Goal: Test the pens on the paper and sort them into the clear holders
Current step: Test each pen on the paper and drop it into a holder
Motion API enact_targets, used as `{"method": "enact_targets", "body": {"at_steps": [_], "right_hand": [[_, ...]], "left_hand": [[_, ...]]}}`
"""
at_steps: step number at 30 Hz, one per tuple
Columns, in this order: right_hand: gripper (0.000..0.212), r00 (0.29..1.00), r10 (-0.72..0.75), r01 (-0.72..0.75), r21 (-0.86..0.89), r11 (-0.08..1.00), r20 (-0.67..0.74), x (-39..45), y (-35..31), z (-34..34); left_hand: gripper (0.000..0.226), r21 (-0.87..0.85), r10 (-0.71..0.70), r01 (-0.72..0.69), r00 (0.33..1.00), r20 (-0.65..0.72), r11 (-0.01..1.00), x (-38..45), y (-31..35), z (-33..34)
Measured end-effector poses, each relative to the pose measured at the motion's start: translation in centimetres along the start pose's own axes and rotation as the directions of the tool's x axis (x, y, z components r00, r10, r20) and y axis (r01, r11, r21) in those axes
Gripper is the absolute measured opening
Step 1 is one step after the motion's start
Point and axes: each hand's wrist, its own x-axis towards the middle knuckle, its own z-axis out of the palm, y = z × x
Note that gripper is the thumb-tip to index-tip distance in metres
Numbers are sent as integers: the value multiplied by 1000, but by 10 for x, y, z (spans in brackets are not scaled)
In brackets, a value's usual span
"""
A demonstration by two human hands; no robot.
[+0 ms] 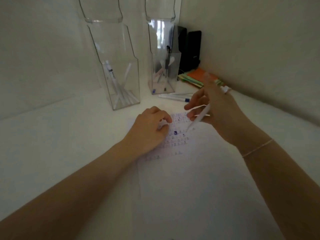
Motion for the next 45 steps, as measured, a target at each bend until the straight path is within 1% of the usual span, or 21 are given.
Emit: {"method": "enact_targets", "body": {"at_steps": [2,3,4,6,7,8,9,11,12,14,15,17,19,21,23,28,33,37,42,45], "right_hand": [[61,1000,5,-6,-89,996,-9,-6,7,-7],[61,1000,12,-11,-68,998,14,-9,10,-11],[58,997,33,-34,4,999,72,-12,14,-15],[43,968,97,-134,153,979,230,-15,24,-20],[31,952,103,-157,171,973,288,-16,29,-21],[19,948,87,-142,161,977,307,-15,36,-21],[12,956,61,-106,142,984,287,-14,42,-20],[18,983,-18,-1,107,994,180,-11,50,-15],[22,987,-45,26,121,992,153,-10,53,-13],[25,986,-36,8,171,985,162,-9,59,-8],[26,985,-24,-4,166,986,170,-8,61,-5],[26,990,-30,22,56,998,140,-9,67,0],[27,996,-84,87,-119,989,28,-10,73,6],[30,983,-152,119,-276,954,-102,-10,78,10],[29,969,-189,123,-352,928,-158,-11,78,12],[27,977,-162,109,-326,939,-141,-13,78,14],[26,967,-212,147,-366,919,-143,-15,78,16],[25,973,-198,148,-335,930,-120,-16,78,16],[26,966,-216,156,-347,925,-142,-15,78,15],[26,970,-203,154,-311,938,-133,-16,79,15]], "left_hand": [[19,39,24,-23,1000,-8,999,-1,-5,6],[20,49,26,-25,1000,-8,998,-2,-6,7],[22,66,29,-28,1000,-2,997,-3,-7,9],[31,126,41,-42,999,16,991,-4,-7,12],[34,155,48,-51,999,20,987,-4,-7,12],[35,178,57,-60,998,21,982,-4,-8,13],[35,196,62,-64,998,20,979,-5,-8,14],[37,217,74,-76,997,15,973,-6,-10,15],[38,224,84,-85,996,12,971,-6,-10,16],[41,244,99,-99,995,11,965,-5,-11,16],[41,259,101,-100,995,10,961,-5,-11,17],[40,289,105,-103,994,9,952,-5,-11,18],[39,308,112,-109,994,9,945,-6,-11,19],[38,315,121,-115,993,1,942,-6,-11,19],[38,314,128,-120,992,-5,942,-6,-12,19],[39,328,151,-135,988,-24,935,-6,-14,20],[39,335,161,-140,986,-34,932,-6,-16,22],[40,335,164,-143,986,-35,931,-6,-16,22],[41,330,168,-145,985,-39,933,-6,-16,23],[42,333,167,-146,985,-37,932,-6,-15,22]]}}
